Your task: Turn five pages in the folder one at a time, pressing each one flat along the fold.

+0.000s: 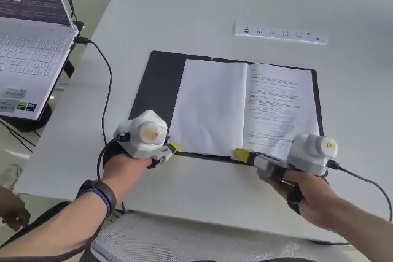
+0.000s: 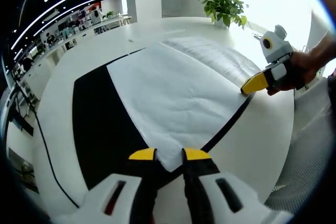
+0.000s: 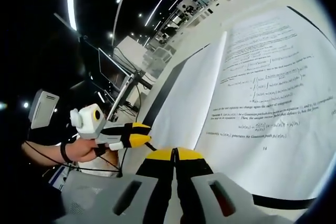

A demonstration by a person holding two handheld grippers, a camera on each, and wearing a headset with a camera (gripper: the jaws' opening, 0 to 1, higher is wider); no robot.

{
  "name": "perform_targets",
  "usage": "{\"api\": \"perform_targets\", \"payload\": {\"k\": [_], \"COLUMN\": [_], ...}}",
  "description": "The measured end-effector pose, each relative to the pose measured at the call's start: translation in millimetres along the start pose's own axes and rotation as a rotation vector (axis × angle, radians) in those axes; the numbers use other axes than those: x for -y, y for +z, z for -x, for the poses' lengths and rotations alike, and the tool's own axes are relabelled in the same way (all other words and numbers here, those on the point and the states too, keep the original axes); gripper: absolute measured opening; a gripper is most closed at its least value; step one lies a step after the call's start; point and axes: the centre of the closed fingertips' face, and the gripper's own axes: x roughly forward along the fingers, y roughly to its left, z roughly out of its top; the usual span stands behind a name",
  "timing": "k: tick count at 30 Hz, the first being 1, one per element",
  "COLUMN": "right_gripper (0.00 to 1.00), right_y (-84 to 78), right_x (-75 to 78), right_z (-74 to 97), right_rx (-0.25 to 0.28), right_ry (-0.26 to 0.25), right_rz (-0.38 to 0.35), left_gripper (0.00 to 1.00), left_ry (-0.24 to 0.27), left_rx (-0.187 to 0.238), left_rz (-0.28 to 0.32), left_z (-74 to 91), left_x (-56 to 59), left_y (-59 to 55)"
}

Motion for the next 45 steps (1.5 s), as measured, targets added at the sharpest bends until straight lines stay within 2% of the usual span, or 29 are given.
{"api": "perform_targets", "payload": {"k": [8, 15, 18, 23, 31, 39, 45], "right_gripper": [0.06, 0.17, 0.19, 0.26, 0.37, 0.44, 0.51], "right_y": [4.4, 17.5, 21.7, 32.6, 46.5, 62.1, 67.0], "right_x": [-14.7, -14.2, -9.0, 0.6, 8.9, 12.1, 11.5], "right_z": [8.8, 23.2, 30.1, 51.4, 90.9, 127.3, 148.5], "right_rx": [-0.007, 0.003, 0.009, 0.037, 0.073, 0.131, 0.137], "right_ry": [0.032, -0.003, -0.027, -0.083, -0.156, -0.215, -0.259], "right_rz": [0.037, 0.114, 0.128, 0.152, 0.226, 0.272, 0.326], "left_gripper": [0.26, 0.31, 0.33, 0.37, 0.42, 0.48, 0.53], "left_ry": [-0.024, -0.028, -0.031, -0.037, -0.022, -0.014, -0.007], "left_rx": [-0.009, 0.035, 0.048, 0.062, 0.108, 0.154, 0.185], "left_rz": [0.026, 0.065, 0.078, 0.060, 0.087, 0.074, 0.055], "left_z": [4.1, 14.3, 16.8, 26.5, 47.5, 67.1, 82.5], "left_x": [5.8, 5.4, 5.6, 10.3, 5.1, -0.9, -3.1], "left_y": [3.1, 15.0, 18.1, 22.6, 28.8, 46.2, 60.7]}}
